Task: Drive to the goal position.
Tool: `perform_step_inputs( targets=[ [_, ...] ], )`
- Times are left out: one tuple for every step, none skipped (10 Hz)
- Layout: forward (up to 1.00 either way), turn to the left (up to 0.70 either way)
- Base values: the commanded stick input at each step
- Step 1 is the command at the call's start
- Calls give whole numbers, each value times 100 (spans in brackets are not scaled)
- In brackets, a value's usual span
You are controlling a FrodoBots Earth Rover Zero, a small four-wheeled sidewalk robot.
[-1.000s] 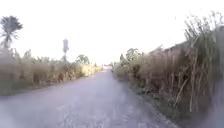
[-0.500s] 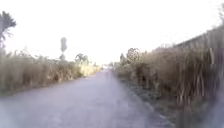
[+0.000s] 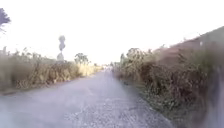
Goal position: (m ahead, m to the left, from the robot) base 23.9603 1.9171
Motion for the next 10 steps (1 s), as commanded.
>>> perform_step_inputs(
  targets=[
    [100, 0],
    [100, 0],
    [100, 0],
    [100, 0],
    [100, 0],
    [100, 0],
    [100, 0],
    [100, 0],
    [100, 0],
    [100, 0]
  ],
)
